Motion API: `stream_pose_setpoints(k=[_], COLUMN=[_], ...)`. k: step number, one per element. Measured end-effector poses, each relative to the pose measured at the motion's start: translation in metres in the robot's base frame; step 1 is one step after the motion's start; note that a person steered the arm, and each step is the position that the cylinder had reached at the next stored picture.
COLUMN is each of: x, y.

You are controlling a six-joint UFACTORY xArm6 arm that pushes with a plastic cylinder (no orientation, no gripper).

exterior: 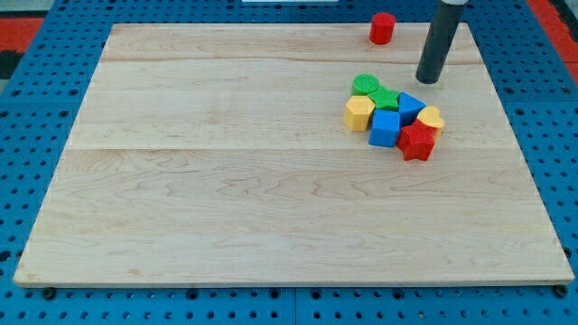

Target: Place the arm to the right of the red circle

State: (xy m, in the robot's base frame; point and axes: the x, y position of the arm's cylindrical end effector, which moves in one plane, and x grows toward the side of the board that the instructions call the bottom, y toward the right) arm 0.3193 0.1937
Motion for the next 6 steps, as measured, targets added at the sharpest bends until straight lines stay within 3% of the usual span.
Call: stream_pose_setpoints(k=[3,4,6], x=[-0.012,-0.050,-0.105], y=[0.014,0.044,0.031])
